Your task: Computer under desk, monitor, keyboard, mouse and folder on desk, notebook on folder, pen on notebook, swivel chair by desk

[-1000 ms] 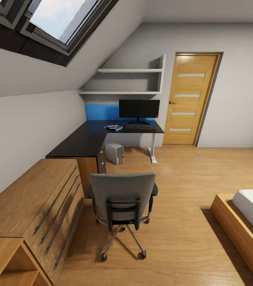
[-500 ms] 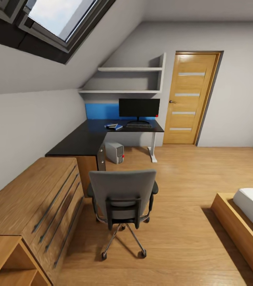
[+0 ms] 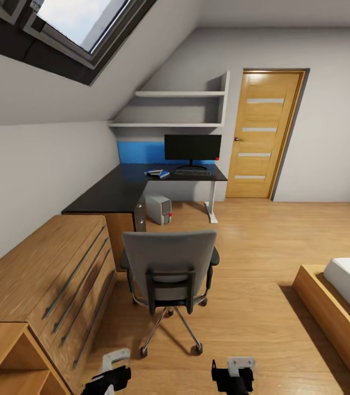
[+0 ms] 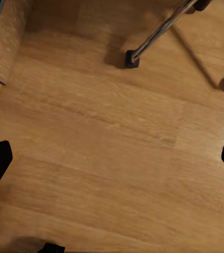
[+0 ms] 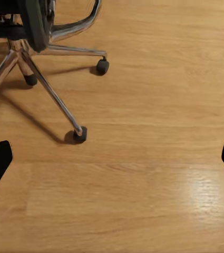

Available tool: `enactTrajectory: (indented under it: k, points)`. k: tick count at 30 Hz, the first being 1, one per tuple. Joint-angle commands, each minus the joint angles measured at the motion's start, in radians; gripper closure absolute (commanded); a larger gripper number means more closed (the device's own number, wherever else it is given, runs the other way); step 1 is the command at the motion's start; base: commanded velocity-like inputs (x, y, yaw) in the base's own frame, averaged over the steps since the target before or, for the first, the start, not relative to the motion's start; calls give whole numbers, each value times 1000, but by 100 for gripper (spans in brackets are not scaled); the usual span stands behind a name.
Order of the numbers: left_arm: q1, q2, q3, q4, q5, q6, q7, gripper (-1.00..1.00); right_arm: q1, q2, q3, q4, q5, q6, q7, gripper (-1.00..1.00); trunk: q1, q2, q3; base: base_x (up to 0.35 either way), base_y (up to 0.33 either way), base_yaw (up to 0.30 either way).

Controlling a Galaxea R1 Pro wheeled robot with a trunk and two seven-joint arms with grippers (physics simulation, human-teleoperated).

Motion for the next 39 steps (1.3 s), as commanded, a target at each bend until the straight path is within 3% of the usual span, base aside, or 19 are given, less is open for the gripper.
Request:
enactTrajectory:
  k: [1,3,4,5,9,11,12,15,21,22,29,30,34,39]
  points:
    - [-20,0,-6,-2,10,15,8,-100,-20,4,7,-5,-21,34,-4,-100,4,-8,-5,0,0,0]
    - [-51,-2,-6,-1,12,29,8,-100,-50,11,5,-12,-45,101,-2,-100,12,-22,-11,0,0,0]
    - [-73,-4,-6,0,12,37,6,-100,-73,15,2,-15,-75,145,1,-100,15,-29,-14,0,0,0]
    - [-95,-6,-6,17,13,46,2,-100,-98,20,-1,4,-131,165,18,-100,19,-36,-17,0,0,0]
    - [-105,-12,-7,67,9,43,-1,-100,-108,22,-2,71,-159,113,38,-100,35,-64,-30,0,0,0]
    - [-108,-15,-7,88,8,34,-2,-100,-111,24,0,130,-169,52,56,-100,42,-78,-36,0,0,0]
    - [-110,-15,-7,103,7,8,-2,-100,-113,26,3,182,-175,-18,83,-100,46,-85,-39,0,0,0]
    - [-111,-15,-6,115,8,-24,-2,-100,-114,26,4,202,-177,-46,96,-100,58,-106,-49,0,0,0]
    - [-111,-15,-6,186,8,-117,-2,-100,-113,25,7,222,-171,-100,109,-100,81,-148,-67,0,0,0]
    - [-111,-15,-4,205,9,-140,-3,-100,-113,25,8,233,-154,-131,112,-100,84,-155,-71,0,0,0]
    - [-111,-12,-3,279,10,-158,-5,-100,-113,26,10,262,-70,-156,113,-100,111,-204,-92,0,0,0]
    - [-111,-1,-3,305,11,-162,-6,-100,-113,27,11,267,-49,-159,114,-100,115,-211,-96,0,0,0]
    - [-111,16,-3,323,9,-179,-5,-100,-113,28,11,267,-37,-161,114,-100,130,-239,-108,0,0,0]
    - [-111,14,-5,342,7,-235,-3,-100,-113,37,8,267,-38,-162,113,-100,150,-274,-124,0,0,0]
